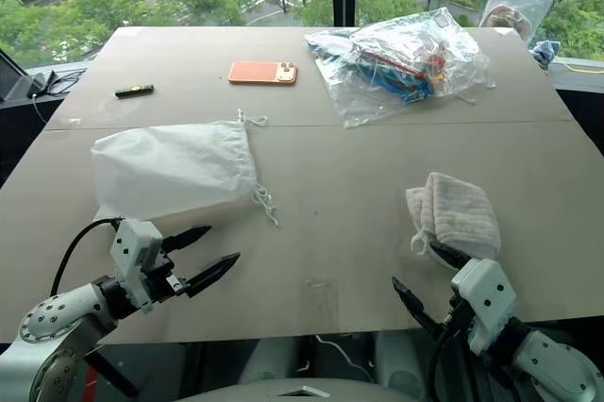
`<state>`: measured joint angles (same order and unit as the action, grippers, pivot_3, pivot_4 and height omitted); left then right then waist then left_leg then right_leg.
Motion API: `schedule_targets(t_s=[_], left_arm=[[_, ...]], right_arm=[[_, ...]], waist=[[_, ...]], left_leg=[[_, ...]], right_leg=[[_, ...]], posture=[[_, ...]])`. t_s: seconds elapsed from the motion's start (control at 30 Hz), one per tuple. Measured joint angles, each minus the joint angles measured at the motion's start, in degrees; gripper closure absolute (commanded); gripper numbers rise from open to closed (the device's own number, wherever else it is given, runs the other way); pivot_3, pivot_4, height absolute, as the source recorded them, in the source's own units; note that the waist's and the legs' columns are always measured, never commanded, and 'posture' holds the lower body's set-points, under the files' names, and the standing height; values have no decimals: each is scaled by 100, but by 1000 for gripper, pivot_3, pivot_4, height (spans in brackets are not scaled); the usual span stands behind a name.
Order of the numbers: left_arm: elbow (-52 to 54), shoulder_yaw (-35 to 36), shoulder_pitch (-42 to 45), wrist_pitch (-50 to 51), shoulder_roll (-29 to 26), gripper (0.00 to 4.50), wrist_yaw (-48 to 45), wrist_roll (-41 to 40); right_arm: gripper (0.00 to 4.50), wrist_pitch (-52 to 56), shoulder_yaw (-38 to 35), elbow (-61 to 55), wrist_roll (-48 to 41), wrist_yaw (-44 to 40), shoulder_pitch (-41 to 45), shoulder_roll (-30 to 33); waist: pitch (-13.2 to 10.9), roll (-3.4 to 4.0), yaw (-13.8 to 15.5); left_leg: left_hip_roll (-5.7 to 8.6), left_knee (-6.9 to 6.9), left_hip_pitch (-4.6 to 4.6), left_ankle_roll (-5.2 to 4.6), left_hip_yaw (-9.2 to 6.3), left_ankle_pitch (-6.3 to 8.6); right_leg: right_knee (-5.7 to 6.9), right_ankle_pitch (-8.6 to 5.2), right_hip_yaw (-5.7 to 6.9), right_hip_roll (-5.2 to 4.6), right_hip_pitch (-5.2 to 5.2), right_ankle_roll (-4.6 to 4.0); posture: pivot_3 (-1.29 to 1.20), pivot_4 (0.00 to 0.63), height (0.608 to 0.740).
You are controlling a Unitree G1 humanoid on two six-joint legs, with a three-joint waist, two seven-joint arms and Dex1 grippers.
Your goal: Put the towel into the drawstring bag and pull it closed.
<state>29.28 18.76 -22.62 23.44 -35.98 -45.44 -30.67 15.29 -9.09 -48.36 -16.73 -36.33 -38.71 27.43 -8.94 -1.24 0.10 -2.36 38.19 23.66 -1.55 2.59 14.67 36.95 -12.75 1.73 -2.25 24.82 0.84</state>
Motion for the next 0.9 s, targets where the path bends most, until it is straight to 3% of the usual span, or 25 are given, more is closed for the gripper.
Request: schedule_targets(t_s=[0.2,0.33,0.47,0.53,0.63,0.73,0.87,0.9], left_arm=[[82,-227,795,264,330,0,636,-35],[307,-311,1686,1117,402,0,1517,-176],[163,-568,4365,4048,839,0,3509,-58],[142,-618,4949,5005,1064,0,4018,27],[-766,-1141,6079,6334,1472,0,4735,555],[-1823,-1729,6852,6818,1824,0,5596,1315],[-2421,-1854,6891,6896,2167,0,5959,1837],[-2521,-1884,6905,6875,2240,403,5972,1950]], right_arm=[[45,-634,79,342,165,-164,624,137],[45,-783,108,345,61,-333,1041,350],[45,-818,241,485,54,-509,1789,638],[45,-860,289,575,75,-525,1876,639],[45,-793,408,732,81,-539,1963,651],[45,-770,445,648,3,-557,2061,686],[45,-616,364,637,-169,-562,2076,750],[0,-563,353,616,-202,-559,2124,790]], waist=[[1,-3,67],[3,-7,85],[-1,-31,156],[1,-30,91],[-18,-50,82],[-18,-50,62],[-21,-49,52],[-21,-49,66]], left_leg=[[4,13,-2,-4,0,0],[8,14,-4,-5,-8,-1],[23,41,-10,-7,-44,-4],[25,27,-48,-10,-25,0],[30,16,-73,-16,-30,6],[33,5,-84,-15,-26,6],[31,2,-83,-11,-35,7],[31,2,-83,-11,-36,7]], right_leg=[[-2,1,-2,15,-10,0],[4,2,-1,37,-16,2],[11,18,19,63,-48,28],[6,14,-2,55,-80,34],[2,1,0,53,-109,49],[-1,2,-13,52,-110,48],[-1,12,-27,53,-106,29],[-1,12,-26,52,-106,29]], posture=[[0,150,740],[0,150,740],[0,150,740],[0,150,740],[0,150,740],[0,150,740],[0,150,740],[0,150,740]])
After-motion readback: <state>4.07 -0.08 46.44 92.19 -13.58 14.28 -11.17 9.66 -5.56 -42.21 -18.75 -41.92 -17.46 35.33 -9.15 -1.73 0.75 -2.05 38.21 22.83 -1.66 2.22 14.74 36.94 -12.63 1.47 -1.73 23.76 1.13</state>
